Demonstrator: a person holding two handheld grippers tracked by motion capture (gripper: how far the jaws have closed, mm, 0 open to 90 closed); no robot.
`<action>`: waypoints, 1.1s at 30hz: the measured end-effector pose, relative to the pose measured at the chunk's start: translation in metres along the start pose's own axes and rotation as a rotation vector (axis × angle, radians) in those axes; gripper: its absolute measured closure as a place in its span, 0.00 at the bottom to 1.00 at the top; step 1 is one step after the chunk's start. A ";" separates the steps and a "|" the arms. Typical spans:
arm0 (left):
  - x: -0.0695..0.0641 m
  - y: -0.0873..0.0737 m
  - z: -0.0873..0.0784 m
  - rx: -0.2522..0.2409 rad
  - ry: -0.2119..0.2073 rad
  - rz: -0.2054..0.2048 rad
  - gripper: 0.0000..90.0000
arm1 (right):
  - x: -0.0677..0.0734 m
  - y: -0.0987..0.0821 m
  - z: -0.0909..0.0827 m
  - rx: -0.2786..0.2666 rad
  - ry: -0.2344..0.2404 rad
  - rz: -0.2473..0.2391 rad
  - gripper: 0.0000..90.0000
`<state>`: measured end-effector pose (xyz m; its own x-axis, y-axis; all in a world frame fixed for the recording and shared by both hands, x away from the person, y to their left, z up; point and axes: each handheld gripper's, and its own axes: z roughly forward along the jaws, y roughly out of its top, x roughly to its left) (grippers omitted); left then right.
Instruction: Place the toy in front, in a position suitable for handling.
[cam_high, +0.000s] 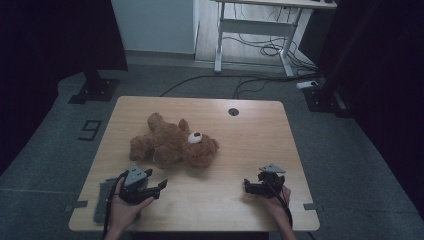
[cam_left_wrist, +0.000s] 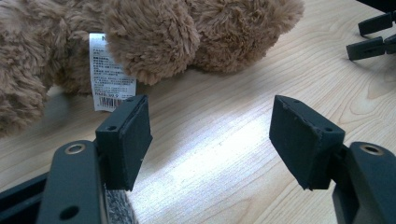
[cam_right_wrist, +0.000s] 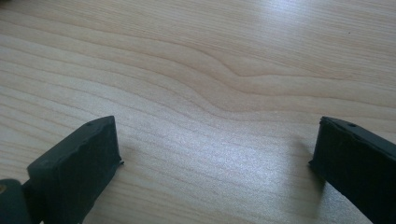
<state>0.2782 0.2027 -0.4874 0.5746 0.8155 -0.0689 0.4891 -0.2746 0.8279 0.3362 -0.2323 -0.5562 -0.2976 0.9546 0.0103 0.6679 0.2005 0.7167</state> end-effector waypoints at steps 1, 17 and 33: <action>0.000 0.000 0.000 0.000 0.000 0.000 0.33 | 0.000 0.000 0.000 0.000 0.000 0.000 0.00; 0.005 0.006 -0.001 -0.013 0.027 -0.023 0.30 | 0.004 0.004 -0.015 -0.134 0.086 0.044 0.15; 0.029 0.037 0.029 -0.010 0.033 -0.075 0.25 | 0.071 0.057 -0.011 -0.222 0.321 -0.050 0.14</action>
<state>0.3316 0.2012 -0.4745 0.5145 0.8501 -0.1126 0.5231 -0.2071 0.8267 0.3453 -0.1561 -0.5070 -0.5476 0.8206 0.1637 0.4937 0.1589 0.8550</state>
